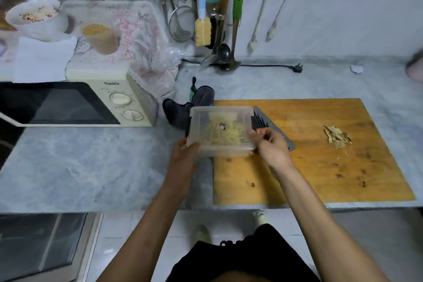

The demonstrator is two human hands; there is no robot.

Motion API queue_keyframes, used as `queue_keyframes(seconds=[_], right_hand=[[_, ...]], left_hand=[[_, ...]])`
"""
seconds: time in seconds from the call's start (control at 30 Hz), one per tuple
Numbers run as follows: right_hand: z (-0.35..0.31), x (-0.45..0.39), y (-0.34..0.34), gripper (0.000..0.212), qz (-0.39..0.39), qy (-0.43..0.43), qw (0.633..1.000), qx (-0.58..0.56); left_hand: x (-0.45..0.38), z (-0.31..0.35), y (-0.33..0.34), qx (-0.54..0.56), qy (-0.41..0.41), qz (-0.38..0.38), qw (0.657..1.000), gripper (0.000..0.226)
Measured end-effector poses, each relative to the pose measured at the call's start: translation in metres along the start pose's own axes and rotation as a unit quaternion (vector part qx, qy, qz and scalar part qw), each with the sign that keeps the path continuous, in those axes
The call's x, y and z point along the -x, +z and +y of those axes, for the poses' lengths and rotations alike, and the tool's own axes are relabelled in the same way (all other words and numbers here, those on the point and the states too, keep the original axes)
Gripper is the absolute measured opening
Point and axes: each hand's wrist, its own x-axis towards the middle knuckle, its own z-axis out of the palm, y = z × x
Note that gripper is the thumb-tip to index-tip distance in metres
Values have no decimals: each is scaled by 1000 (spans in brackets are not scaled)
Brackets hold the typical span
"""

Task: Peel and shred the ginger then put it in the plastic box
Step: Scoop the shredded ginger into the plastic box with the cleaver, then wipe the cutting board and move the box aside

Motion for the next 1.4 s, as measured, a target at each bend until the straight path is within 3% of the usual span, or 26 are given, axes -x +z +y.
queue_keyframes(seconds=[0.1,0.23,0.33,0.47,0.53,0.6,0.7,0.9,0.97,1.07,1.17,1.33,1.4], right_hand=[[-6,-15,-39,26,47,21,998,-45],[-23,-44,-96,16,41,5,998,-45],[-29,-66,-138,35,53,-5,998,-24],[-19,-83,-181,32,53,-12,998,11],[-10,-87,-197,31,43,-10,999,8],[-2,-90,-211,30,34,3,999,-1],[5,-95,-229,34,29,17,999,-2],[11,-98,-248,33,14,8,999,39],[16,-100,-247,34,2,0,997,74],[27,-98,-240,33,-27,-10,989,142],[40,-87,-223,31,-69,-33,974,215],[66,-62,-167,25,-165,-28,944,285],[79,-52,-140,43,-191,-58,913,357]], left_hand=[[-23,4,53,-43,20,-9,999,36],[-55,22,125,-27,-26,14,999,17],[-81,37,176,-30,-23,40,998,10],[-112,46,233,-45,3,8,999,8],[-122,54,258,4,-7,26,1000,22],[-136,60,281,-15,-13,54,998,33],[-167,60,305,44,-78,141,986,18],[-175,47,306,-36,-67,135,988,4],[-159,42,298,-72,-45,133,987,18],[-123,28,268,-33,-20,103,994,5],[-73,0,229,-32,2,94,995,15],[4,-39,171,-81,-3,147,986,13],[15,-56,151,-95,-3,148,984,13]])
